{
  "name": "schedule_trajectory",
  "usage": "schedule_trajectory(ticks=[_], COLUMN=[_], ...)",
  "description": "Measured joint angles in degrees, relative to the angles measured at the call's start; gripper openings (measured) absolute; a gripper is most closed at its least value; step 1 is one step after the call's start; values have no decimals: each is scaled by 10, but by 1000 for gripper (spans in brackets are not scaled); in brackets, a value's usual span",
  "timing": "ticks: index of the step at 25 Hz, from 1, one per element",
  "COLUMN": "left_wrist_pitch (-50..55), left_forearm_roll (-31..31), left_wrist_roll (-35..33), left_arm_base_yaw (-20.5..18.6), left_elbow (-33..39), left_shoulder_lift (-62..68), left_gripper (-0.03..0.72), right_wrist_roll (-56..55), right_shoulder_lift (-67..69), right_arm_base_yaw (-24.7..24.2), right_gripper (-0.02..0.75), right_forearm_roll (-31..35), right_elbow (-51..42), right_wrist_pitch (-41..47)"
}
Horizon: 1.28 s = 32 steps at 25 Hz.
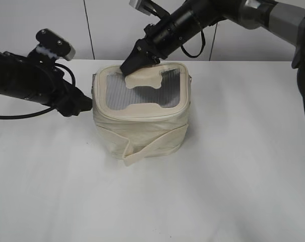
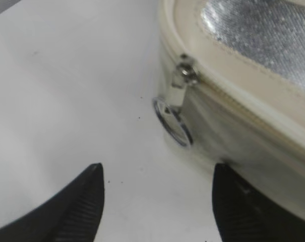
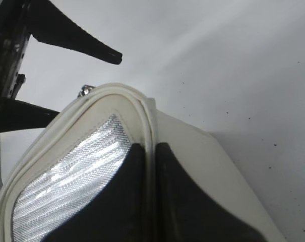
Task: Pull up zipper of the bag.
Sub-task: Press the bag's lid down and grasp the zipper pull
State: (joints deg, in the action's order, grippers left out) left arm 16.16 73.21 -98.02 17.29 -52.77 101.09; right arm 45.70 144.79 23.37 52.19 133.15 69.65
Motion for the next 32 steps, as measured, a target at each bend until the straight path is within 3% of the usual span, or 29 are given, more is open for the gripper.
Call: schedule_trajectory(ticks=[12, 19, 25, 29, 32], left_wrist_pitch=[-42, -17, -29, -49, -24], left_forearm_roll=[70, 33, 36, 69, 54], left_wrist_roll=[-2, -2, -2, -2, -2], left_arm_base_yaw=[-1, -1, -1, 0, 0], left_elbow=[-39, -39, -40, -42, -61], left_shoulder_lift=[6, 12, 28, 31, 42], left_gripper=[517, 516, 514, 475, 457], right_wrist_roll=[-1, -2, -2, -2, -2], right_shoulder_lift=[0, 0, 0, 0, 0], right_arm_base_yaw=[-1, -1, -1, -1, -1], right_gripper=[42, 42, 42, 41, 41], right_forearm_roll=[0, 0, 0, 0, -1], right_elbow=[0, 0, 0, 0, 0], right_wrist_pitch=[-2, -3, -3, -4, -4])
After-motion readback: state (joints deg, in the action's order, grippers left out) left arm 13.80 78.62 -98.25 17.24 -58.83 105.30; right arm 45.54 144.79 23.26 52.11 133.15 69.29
